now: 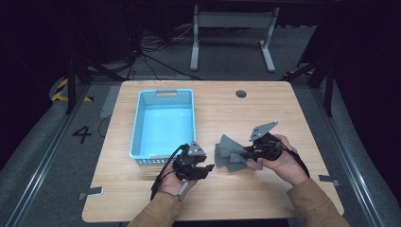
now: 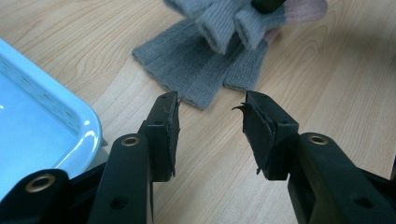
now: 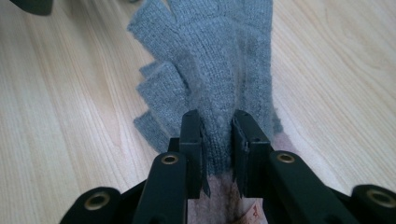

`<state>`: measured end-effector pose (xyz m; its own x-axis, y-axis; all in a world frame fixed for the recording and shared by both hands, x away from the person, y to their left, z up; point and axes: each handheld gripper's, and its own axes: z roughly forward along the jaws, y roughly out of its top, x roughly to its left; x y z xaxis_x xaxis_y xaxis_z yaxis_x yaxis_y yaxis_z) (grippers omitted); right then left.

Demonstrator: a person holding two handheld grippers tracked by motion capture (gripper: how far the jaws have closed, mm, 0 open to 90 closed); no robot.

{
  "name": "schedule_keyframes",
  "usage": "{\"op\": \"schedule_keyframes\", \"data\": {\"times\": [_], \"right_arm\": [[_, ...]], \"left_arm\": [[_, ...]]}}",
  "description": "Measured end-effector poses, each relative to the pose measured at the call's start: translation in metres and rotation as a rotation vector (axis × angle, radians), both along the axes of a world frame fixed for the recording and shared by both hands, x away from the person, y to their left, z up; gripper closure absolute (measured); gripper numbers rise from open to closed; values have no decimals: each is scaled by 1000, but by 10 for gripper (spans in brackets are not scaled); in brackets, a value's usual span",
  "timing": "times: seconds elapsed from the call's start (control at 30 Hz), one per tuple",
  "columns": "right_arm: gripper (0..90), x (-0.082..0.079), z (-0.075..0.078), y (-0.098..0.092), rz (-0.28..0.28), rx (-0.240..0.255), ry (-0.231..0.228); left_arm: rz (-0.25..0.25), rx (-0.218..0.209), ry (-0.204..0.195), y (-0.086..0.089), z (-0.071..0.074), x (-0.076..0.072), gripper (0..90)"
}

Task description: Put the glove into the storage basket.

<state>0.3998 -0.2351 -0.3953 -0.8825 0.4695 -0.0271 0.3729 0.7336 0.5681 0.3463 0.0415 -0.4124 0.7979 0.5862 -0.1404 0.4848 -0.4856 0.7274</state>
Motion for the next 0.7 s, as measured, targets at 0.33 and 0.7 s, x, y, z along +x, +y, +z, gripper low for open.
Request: {"op": "schedule_keyframes", "data": {"times": [0.33, 0.7], "right_arm": [[760, 0, -11, 8, 37, -62, -14], [716, 0, -18, 14, 44, -86, -19]], "left_arm": [[-6, 10, 7, -2, -2, 0, 558], [-12, 15, 11, -4, -3, 0, 558]]}}
